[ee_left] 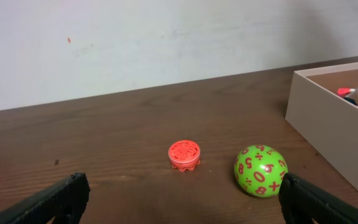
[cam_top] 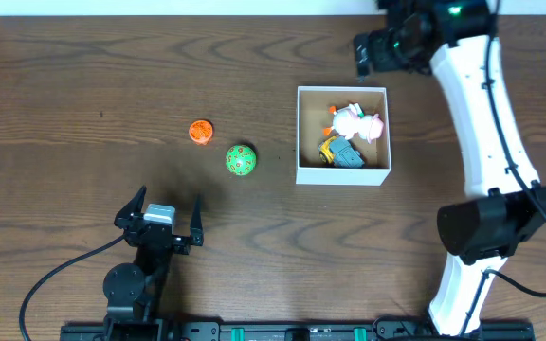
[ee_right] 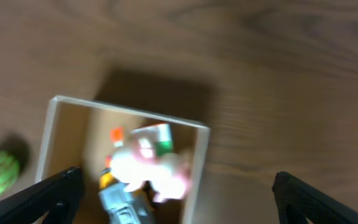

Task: Pack container
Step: 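Raise the right gripper out of the box to the right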

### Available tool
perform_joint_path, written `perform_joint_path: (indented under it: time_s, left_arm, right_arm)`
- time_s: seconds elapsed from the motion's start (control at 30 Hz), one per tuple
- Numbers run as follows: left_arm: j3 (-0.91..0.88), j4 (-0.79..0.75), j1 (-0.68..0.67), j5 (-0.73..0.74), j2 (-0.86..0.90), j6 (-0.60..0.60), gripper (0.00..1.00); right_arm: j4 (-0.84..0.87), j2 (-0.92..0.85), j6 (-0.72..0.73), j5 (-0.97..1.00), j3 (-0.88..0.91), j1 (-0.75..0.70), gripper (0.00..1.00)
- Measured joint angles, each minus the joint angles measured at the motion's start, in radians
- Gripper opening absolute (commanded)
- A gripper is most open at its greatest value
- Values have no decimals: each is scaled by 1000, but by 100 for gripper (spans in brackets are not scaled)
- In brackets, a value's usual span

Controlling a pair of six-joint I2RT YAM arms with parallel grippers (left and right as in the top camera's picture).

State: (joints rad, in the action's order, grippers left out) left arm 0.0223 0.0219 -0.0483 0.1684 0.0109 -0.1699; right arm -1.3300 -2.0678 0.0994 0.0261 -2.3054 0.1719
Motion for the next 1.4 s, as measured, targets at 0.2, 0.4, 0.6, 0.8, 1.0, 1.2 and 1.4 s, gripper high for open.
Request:
perform_joint_path:
  time_s: [0.2, 0.4, 0.6, 0.8, 1.0, 1.2, 1.4]
  left_arm:
    - [0, 0, 0, 0, 0, 0, 98]
    - [0, 0, 0, 0, 0, 0, 98]
    - [0, 0, 0, 0, 0, 0, 98]
    - [0, 0, 0, 0, 0, 0, 98]
    - [0, 0, 0, 0, 0, 0, 98]
    - [0, 0, 0, 0, 0, 0, 98]
    - [0, 0, 0, 0, 0, 0, 98]
  right_arm:
    - [-113, 3, 51, 77, -20, -171, 99]
    - [-148, 3, 67, 80, 63, -308, 99]
    - [-99, 3, 73, 36, 209, -335, 99]
    - [8, 3, 74, 31, 343, -337, 99]
    - [11, 3, 76, 31, 391, -337, 99]
    - [12, 3, 76, 31, 391, -337, 99]
    - [12, 2, 76, 31, 391, -337, 99]
